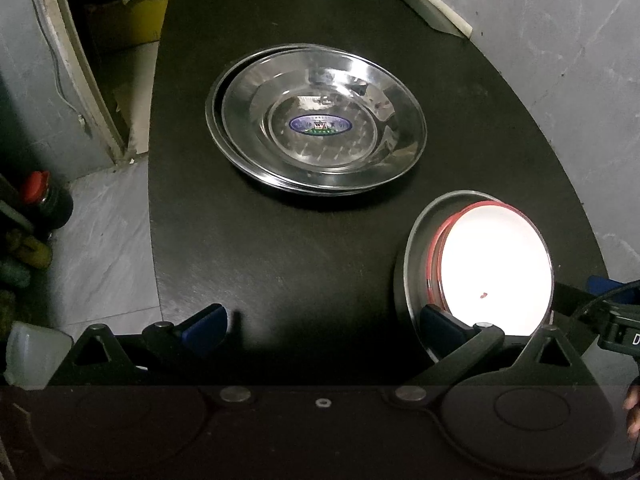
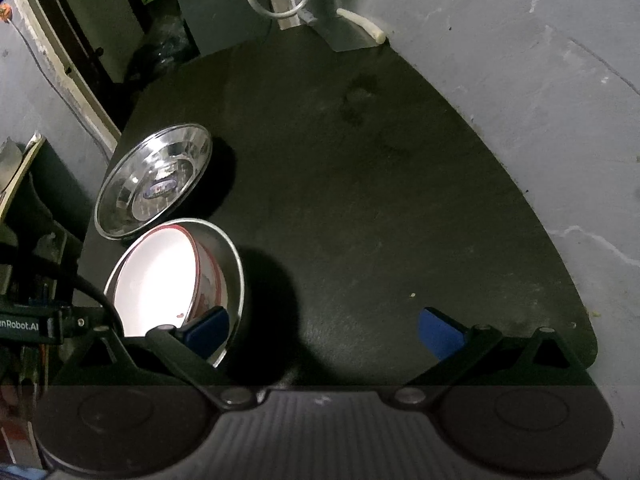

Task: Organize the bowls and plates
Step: 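Move both grippers to the steel bowl rim and close on it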

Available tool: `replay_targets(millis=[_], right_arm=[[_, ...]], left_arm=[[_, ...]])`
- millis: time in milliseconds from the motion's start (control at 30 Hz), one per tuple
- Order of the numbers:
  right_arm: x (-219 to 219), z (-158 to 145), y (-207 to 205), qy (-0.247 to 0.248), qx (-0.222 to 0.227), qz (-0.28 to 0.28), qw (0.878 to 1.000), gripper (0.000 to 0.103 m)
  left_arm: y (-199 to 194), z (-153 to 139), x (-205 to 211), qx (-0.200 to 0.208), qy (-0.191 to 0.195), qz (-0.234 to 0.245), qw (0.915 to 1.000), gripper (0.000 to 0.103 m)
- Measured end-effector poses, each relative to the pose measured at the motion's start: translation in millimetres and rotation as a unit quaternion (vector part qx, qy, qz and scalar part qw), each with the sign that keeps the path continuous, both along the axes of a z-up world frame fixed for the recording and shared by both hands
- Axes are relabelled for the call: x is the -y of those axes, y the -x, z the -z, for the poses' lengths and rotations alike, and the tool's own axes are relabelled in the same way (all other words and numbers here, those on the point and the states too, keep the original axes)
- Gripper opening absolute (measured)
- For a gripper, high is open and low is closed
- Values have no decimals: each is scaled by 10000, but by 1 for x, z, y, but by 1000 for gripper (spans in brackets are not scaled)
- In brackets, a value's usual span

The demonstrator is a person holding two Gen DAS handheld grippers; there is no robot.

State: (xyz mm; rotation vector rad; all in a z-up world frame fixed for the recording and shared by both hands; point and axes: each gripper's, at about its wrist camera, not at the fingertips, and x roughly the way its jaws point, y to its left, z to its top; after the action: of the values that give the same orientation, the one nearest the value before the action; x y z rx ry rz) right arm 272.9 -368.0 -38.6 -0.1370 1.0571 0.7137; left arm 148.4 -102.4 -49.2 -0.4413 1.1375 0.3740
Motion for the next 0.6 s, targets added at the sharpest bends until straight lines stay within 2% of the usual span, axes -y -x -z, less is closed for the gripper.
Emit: replay_targets(millis=[600], right_arm=[[-7, 10, -7, 49, -149, -201, 9997, 103]], left_arm=[[-7, 4, 8, -141, -206, -16, 9997, 102]])
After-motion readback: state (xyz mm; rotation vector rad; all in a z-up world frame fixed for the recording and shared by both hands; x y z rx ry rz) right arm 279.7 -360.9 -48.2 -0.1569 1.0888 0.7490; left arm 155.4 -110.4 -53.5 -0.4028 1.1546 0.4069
